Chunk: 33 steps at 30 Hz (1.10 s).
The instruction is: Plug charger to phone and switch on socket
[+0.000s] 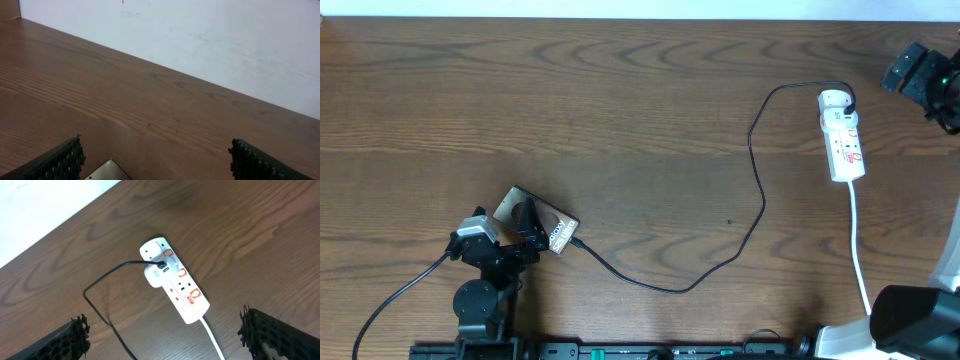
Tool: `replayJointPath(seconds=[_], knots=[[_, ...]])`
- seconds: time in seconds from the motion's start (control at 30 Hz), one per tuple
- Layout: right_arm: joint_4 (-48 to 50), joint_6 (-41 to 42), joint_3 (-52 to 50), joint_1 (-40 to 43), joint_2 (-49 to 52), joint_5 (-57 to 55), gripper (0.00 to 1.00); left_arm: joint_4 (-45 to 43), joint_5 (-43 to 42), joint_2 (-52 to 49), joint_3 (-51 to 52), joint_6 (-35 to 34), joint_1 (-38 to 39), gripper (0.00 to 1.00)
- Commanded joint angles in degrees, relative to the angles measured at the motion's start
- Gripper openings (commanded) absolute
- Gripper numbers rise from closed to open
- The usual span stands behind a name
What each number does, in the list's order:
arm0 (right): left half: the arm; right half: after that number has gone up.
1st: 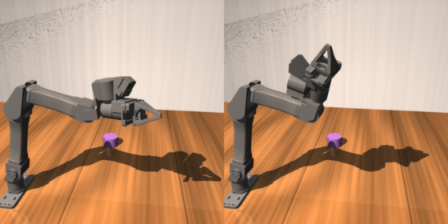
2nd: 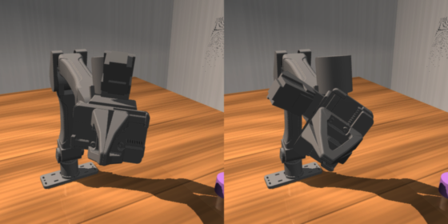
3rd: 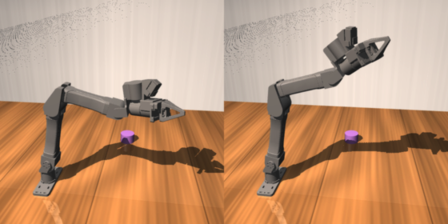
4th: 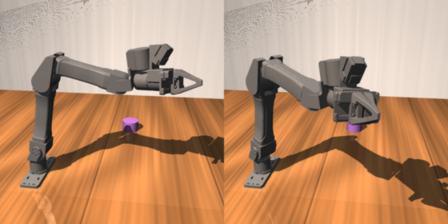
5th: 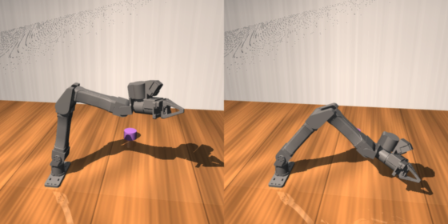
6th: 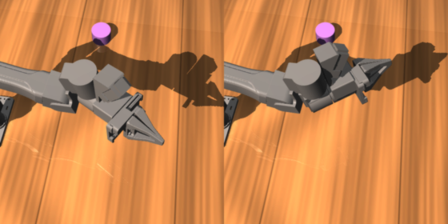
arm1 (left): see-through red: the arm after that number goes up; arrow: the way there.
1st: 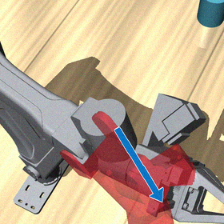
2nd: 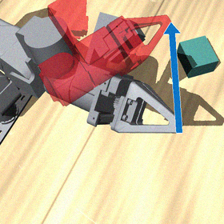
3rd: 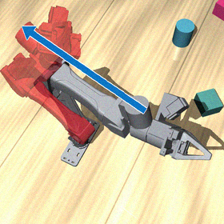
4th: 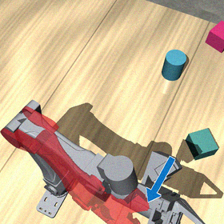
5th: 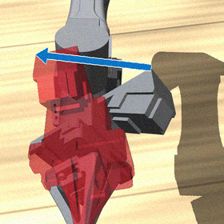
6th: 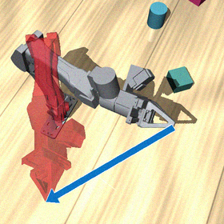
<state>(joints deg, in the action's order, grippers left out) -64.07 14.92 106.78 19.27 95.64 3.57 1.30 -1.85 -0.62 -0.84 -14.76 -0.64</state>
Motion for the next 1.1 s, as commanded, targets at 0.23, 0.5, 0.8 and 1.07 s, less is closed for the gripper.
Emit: replayJointPath(seconds=[0.23,0.5,0.8,1.07], knots=[[0.0,0.7,-0.1,0.0,0.1,-0.4,0.99,2.8,0.1,0.4,0.6,0.8,-0.3,0.91],[0.0,0.2,-0.1,0.0,0.1,-1.3,0.99,2.8,0.1,0.4,0.6,0.8,-0.3,0.91],[20.7,-0.3,-16.2,-6.4,-8.3,-1.3,0.99,2.8,0.1,0.4,0.6,0.8,-0.3,0.91],[58.8,-12.6,-52.7,-16.7,-28.0,-1.3,0.99,2.8,0.1,0.4,0.6,0.8,-0.3,0.91]])
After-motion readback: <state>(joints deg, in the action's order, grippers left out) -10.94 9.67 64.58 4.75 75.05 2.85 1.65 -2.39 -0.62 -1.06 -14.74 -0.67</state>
